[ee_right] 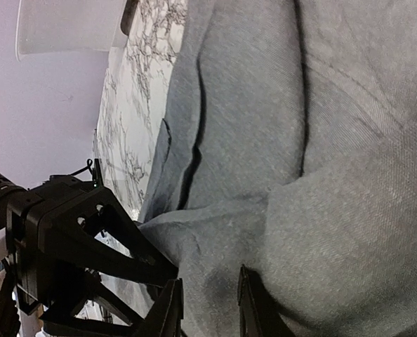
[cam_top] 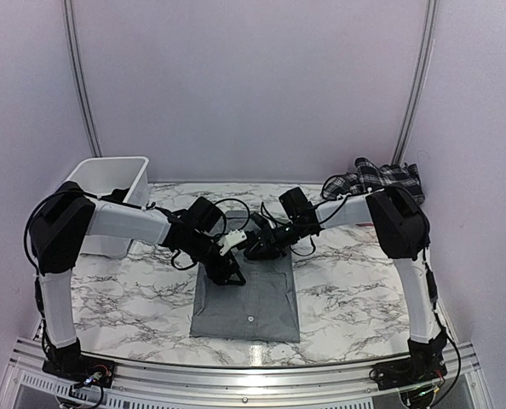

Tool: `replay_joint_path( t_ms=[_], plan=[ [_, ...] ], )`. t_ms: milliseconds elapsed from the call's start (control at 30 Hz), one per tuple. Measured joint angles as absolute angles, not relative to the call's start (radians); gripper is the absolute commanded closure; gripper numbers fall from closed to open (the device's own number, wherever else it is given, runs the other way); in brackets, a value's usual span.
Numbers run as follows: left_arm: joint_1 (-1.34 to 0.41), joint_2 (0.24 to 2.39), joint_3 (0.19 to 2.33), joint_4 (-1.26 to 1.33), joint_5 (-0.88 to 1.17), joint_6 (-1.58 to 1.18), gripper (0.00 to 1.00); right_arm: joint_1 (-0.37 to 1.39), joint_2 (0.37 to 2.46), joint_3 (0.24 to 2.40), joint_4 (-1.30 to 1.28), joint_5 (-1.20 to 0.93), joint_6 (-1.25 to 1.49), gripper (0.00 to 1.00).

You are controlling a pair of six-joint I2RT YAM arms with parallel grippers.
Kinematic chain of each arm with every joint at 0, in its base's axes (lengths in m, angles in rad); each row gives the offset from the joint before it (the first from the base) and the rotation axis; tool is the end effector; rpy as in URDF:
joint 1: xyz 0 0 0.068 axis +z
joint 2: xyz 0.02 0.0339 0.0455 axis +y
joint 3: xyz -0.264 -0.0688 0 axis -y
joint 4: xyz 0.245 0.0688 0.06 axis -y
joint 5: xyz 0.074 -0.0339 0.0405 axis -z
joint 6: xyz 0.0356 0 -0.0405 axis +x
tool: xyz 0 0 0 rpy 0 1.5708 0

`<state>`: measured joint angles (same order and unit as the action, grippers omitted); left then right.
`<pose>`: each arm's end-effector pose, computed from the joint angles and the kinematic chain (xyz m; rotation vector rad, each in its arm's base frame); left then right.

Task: Fold and stack the mixed laundry pile
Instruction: Smooth out the 2/3-rectangle-folded shirt at the center of the board.

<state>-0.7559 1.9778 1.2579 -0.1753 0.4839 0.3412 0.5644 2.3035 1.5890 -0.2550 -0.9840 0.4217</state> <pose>0.2901 -0.2962 0.1572 1.4711 1.9965 -0.7753 0.3846 0.2786 0.1173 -0.6205 2.5799 1.6199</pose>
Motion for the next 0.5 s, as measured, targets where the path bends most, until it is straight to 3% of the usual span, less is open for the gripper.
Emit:
replay_joint_path(
  t_ms=[367,433,500],
  plan=[
    [-0.801,2.021,1.271,-0.164,0.487,0.378,0.54,0.550,2.349,1.589,-0.255,-1.021,0.410,0.78],
    [-0.809,2.010,1.255,-0.163,0.481,0.384,0.52,0.547,2.351,1.589,-0.255,-1.026,0.410,0.78],
    [-0.814,2.000,1.246,-0.162,0.471,0.383,0.42,0.544,2.352,1.589,-0.256,-1.029,0.407,0.77]
  ],
)
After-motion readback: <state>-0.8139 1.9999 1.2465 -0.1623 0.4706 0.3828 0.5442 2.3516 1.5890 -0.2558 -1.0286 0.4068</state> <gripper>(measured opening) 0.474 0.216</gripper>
